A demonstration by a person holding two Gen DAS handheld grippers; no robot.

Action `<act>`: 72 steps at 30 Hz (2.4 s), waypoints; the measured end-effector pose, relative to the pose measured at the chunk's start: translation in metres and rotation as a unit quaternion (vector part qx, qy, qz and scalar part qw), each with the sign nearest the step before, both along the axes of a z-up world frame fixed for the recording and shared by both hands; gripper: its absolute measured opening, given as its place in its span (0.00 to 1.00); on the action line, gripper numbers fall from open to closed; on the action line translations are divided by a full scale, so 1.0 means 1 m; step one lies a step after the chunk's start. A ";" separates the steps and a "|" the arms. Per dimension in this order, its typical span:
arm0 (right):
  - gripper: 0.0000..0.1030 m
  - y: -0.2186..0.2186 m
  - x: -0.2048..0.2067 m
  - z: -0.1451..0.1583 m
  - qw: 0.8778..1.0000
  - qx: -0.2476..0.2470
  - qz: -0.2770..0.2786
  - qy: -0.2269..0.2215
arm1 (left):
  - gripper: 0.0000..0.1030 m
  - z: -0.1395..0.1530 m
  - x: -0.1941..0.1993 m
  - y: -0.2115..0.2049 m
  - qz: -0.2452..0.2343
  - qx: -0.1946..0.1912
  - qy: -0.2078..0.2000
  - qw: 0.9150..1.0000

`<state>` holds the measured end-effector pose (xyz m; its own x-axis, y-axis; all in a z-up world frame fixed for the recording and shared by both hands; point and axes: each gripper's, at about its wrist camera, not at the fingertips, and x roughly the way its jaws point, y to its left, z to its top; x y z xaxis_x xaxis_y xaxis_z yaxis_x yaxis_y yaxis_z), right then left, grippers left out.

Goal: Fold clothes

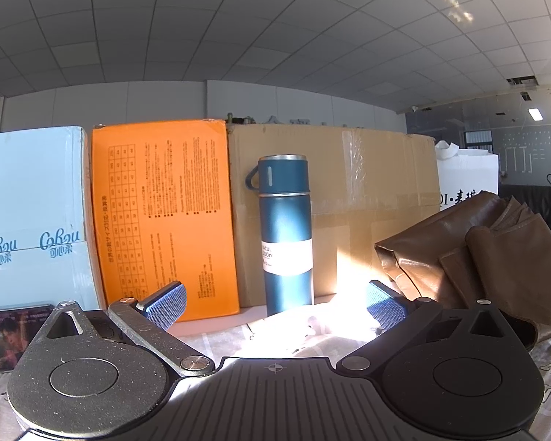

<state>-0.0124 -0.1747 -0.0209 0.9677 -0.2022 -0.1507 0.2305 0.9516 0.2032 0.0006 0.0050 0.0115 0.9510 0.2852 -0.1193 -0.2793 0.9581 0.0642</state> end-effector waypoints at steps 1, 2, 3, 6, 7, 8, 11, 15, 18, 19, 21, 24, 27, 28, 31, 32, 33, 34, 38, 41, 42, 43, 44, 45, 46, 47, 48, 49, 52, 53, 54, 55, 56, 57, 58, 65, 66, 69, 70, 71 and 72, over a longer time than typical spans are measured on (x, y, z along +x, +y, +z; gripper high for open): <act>1.00 0.000 0.000 0.000 1.000 0.000 0.000 0.000 | 1.00 0.000 0.000 0.000 0.000 0.000 0.000 1.000; 1.00 0.000 0.000 0.000 1.000 0.000 0.000 0.000 | 1.00 0.000 0.000 0.000 0.000 0.000 0.001 1.000; 1.00 0.000 0.000 0.000 1.000 0.000 0.001 0.001 | 1.00 0.000 0.000 0.000 0.000 0.000 0.001 1.000; 1.00 0.000 0.000 0.000 1.000 0.001 0.001 0.001 | 1.00 -0.001 0.001 0.000 0.000 0.001 0.001 1.000; 1.00 0.000 0.000 0.000 1.000 0.001 0.001 0.001 | 1.00 -0.001 0.001 0.000 0.000 0.001 0.001 1.000; 1.00 0.000 0.000 0.000 1.000 0.001 0.001 0.002 | 1.00 -0.001 0.000 0.000 0.001 0.001 0.001 1.000; 1.00 0.000 0.000 0.000 1.000 0.001 0.002 0.002 | 1.00 -0.001 0.001 0.000 0.001 0.001 0.001 1.000; 1.00 0.000 0.000 0.000 1.000 0.001 0.002 0.003 | 1.00 -0.001 0.000 0.000 0.002 0.002 0.001 1.000; 1.00 0.001 0.000 0.000 1.000 0.001 0.002 0.003 | 1.00 -0.001 0.001 -0.001 0.001 0.003 0.001 1.000; 1.00 0.001 0.000 0.000 1.000 0.001 0.002 0.003 | 1.00 -0.001 0.001 -0.001 0.001 0.003 0.001 1.000; 1.00 0.001 0.000 0.000 1.000 0.001 0.002 0.003 | 1.00 -0.001 0.001 -0.001 0.001 0.003 0.002 1.000; 1.00 0.001 0.000 0.000 1.000 0.001 0.002 0.002 | 1.00 -0.001 0.001 -0.001 0.002 0.003 0.002 1.000; 1.00 0.001 0.000 0.000 1.000 0.000 0.002 0.002 | 1.00 -0.001 0.001 -0.001 0.002 0.004 0.003 1.000; 1.00 0.001 0.000 0.000 1.000 0.000 0.002 0.002 | 1.00 -0.001 0.002 -0.001 0.002 0.004 0.003 1.000; 1.00 0.002 0.000 0.000 1.000 0.000 0.003 0.003 | 1.00 -0.001 0.001 0.000 0.002 0.004 0.003 1.000; 1.00 0.002 0.000 0.000 1.000 0.000 0.003 0.003 | 1.00 -0.001 0.001 0.000 0.002 0.004 0.003 1.000; 1.00 0.002 0.001 0.000 1.000 0.000 0.003 0.002 | 1.00 -0.001 0.002 0.000 0.002 0.003 0.003 1.000; 1.00 0.002 0.001 0.000 1.000 0.000 0.003 0.002 | 1.00 -0.001 0.001 0.000 0.002 0.003 0.003 1.000; 1.00 0.002 0.001 0.000 1.000 0.000 0.003 0.002 | 1.00 -0.001 0.001 0.000 0.003 0.004 0.003 1.000; 1.00 0.002 0.001 0.000 1.000 0.000 0.003 0.002 | 1.00 -0.001 0.002 -0.001 0.003 0.004 0.003 1.000; 1.00 0.002 0.001 0.000 1.000 0.000 0.003 0.002 | 1.00 -0.001 0.002 -0.001 0.002 0.004 0.003 1.000; 1.00 0.002 0.001 0.000 1.000 0.000 0.003 0.002 | 1.00 -0.001 0.002 -0.001 0.002 0.004 0.003 1.000; 1.00 0.002 0.001 0.000 1.000 0.000 0.003 0.002 | 1.00 -0.001 0.002 0.000 0.002 0.004 0.003 1.000; 1.00 0.002 0.001 0.000 1.000 0.000 0.003 0.002 | 1.00 -0.001 0.002 0.000 0.002 0.005 0.003 1.000; 1.00 0.002 0.001 0.000 1.000 0.000 0.003 0.002 | 1.00 -0.001 0.002 0.000 0.002 0.005 0.003 1.000; 1.00 0.002 0.001 0.000 1.000 0.000 0.003 0.002 | 1.00 -0.001 0.002 0.000 0.002 0.005 0.003 1.000; 1.00 0.002 0.002 0.000 1.000 0.000 0.003 0.002 | 1.00 -0.001 0.002 0.000 0.002 0.005 0.004 1.000; 1.00 0.002 0.002 0.000 1.000 0.000 0.003 0.002 | 1.00 -0.001 0.002 0.000 0.002 0.005 0.004 1.000; 1.00 0.002 0.002 0.000 1.000 0.000 0.003 0.002 | 1.00 -0.001 0.002 0.000 0.002 0.005 0.004 1.000; 1.00 0.002 0.002 0.000 1.000 0.000 0.003 0.002 | 1.00 -0.002 0.002 -0.001 0.003 0.006 0.004 1.000; 1.00 0.002 0.002 0.000 1.000 0.000 0.003 0.002 | 1.00 -0.002 0.002 -0.001 0.002 0.006 0.004 1.000; 1.00 0.002 0.002 0.000 1.000 0.000 0.003 0.002 | 1.00 -0.002 0.001 -0.001 0.002 0.006 0.004 1.000; 1.00 0.001 0.002 0.000 1.000 0.000 0.002 0.002 | 1.00 -0.002 0.001 -0.001 0.002 0.007 0.004 1.000; 1.00 0.001 0.002 0.000 1.000 0.000 0.002 0.002 | 1.00 -0.002 0.001 -0.001 0.003 0.007 0.004 1.000; 1.00 0.001 0.002 0.000 1.000 0.000 0.002 0.002 | 1.00 -0.002 0.001 -0.001 0.003 0.007 0.004 1.000; 1.00 0.001 0.002 0.000 1.000 -0.002 0.002 0.001 | 1.00 -0.003 0.003 -0.001 0.004 0.009 0.007 1.000; 1.00 0.000 0.002 0.000 1.000 -0.003 0.002 0.001 | 1.00 -0.004 0.003 -0.001 0.004 0.009 0.008 1.000; 1.00 0.000 0.003 0.000 1.000 -0.005 0.003 0.005 | 1.00 -0.004 0.002 -0.002 0.001 0.009 0.008 1.000; 1.00 0.000 0.003 0.000 1.000 -0.005 0.003 0.006 | 1.00 -0.004 0.002 -0.002 -0.001 0.008 0.008 1.000; 1.00 0.000 0.003 0.000 1.000 -0.006 0.003 0.007 | 1.00 -0.004 0.002 -0.002 -0.002 0.008 0.008 1.000; 1.00 0.000 0.004 0.000 1.000 -0.006 0.003 0.008 | 1.00 -0.004 0.002 -0.002 -0.003 0.008 0.008 1.000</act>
<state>-0.0087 -0.1749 -0.0209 0.9663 -0.1984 -0.1639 0.2280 0.9555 0.1873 0.0021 0.0026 0.0078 0.9507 0.2816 -0.1300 -0.2723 0.9585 0.0847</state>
